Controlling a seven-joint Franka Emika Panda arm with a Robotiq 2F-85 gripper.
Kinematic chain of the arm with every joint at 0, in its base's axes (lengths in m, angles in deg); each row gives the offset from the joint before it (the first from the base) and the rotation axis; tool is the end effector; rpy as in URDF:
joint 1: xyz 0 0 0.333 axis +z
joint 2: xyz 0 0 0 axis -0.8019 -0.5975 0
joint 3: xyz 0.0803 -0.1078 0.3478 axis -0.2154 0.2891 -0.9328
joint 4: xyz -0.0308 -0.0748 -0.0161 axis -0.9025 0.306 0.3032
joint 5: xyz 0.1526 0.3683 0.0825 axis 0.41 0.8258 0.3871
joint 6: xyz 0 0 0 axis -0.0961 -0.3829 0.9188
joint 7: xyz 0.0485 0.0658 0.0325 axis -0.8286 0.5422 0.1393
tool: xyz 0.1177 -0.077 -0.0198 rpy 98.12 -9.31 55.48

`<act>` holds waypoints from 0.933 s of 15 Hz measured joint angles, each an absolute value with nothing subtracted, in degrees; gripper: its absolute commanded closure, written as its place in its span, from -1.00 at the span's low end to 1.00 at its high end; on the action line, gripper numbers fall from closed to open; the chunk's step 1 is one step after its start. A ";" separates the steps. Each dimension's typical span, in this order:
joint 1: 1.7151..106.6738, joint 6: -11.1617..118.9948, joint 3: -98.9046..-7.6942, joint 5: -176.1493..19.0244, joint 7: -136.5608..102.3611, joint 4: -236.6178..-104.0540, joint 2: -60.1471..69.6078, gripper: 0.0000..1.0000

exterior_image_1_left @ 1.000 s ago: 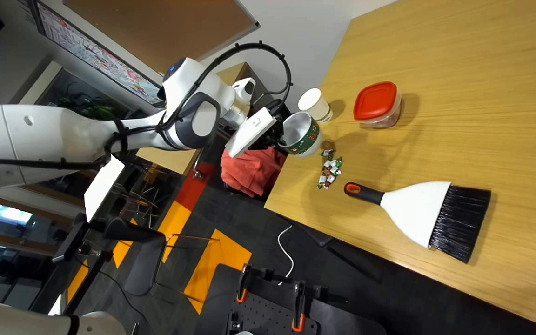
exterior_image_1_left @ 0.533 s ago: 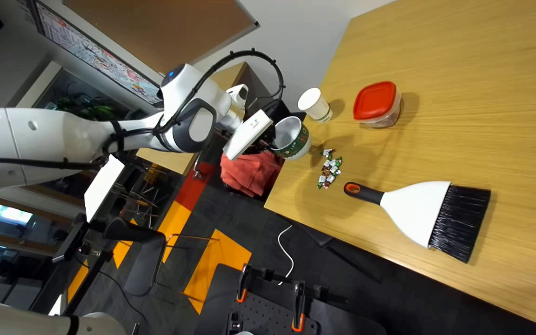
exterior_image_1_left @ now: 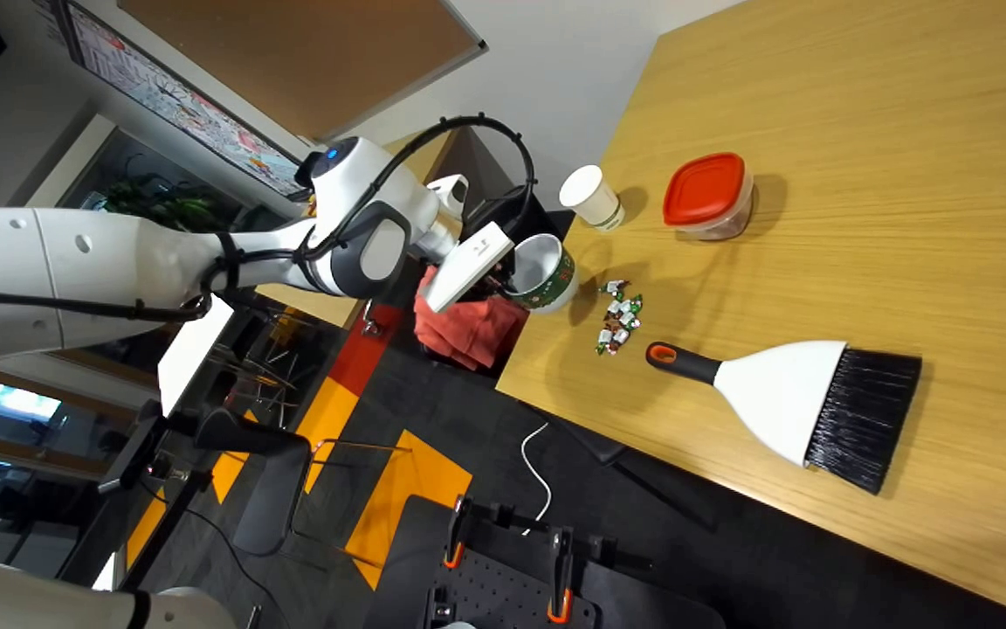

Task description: Move the mug to the left corner of the table

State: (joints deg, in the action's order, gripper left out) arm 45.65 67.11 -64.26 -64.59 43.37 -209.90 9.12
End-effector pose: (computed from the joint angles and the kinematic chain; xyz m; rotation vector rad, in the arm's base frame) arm 0.5560 -0.0060 0.2710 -2.8083 -1.1877 -0.1828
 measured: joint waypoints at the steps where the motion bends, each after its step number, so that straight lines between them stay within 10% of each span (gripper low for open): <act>1: 45.68 67.41 -64.67 -63.23 44.84 -210.41 9.16 0.95; 14: 48.70 78.40 -65.51 -62.91 47.85 -218.90 9.45 0.95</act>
State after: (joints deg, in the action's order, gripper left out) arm 48.70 78.40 -65.51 -62.91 47.85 -218.90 9.45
